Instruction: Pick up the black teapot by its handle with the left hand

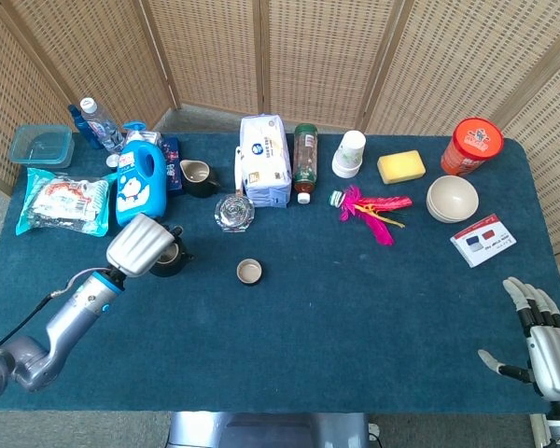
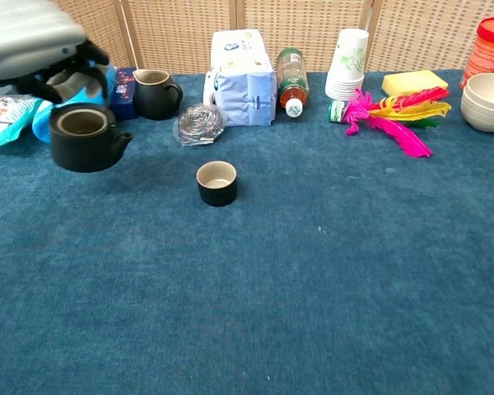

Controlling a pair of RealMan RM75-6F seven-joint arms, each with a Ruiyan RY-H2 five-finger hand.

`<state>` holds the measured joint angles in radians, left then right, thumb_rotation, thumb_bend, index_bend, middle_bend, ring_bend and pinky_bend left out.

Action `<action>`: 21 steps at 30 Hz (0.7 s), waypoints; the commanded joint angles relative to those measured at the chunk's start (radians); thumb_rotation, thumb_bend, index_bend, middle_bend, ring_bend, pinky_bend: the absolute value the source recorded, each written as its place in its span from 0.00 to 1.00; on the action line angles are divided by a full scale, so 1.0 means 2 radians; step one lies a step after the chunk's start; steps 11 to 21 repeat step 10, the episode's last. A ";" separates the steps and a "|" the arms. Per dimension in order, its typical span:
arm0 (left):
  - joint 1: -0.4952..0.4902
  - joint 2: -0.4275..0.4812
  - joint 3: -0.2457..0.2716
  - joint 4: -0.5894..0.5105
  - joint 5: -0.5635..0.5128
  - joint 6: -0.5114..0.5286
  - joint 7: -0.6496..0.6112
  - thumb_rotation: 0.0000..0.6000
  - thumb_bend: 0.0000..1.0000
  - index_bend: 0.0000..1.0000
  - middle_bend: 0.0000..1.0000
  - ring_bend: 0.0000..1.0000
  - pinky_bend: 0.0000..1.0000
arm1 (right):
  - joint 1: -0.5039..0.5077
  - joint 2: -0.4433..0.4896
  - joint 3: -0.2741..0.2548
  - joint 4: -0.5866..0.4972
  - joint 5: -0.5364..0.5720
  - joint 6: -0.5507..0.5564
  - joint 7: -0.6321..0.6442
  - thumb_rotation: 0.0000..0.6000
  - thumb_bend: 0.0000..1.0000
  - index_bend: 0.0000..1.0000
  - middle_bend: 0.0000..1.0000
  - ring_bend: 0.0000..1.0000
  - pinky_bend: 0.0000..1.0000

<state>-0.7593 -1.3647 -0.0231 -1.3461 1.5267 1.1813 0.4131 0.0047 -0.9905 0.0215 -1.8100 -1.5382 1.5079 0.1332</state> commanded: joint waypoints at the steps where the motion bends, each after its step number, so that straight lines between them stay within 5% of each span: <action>1: -0.014 -0.026 -0.004 0.036 0.036 0.011 0.003 1.00 0.77 0.59 0.81 0.65 0.93 | 0.000 0.002 0.001 0.001 0.001 0.000 0.004 1.00 0.00 0.00 0.00 0.00 0.00; 21: -0.029 -0.048 -0.010 0.059 0.066 0.012 0.013 1.00 0.75 0.59 0.81 0.64 0.93 | 0.000 0.005 0.001 0.000 0.000 0.000 0.010 1.00 0.00 0.00 0.00 0.00 0.00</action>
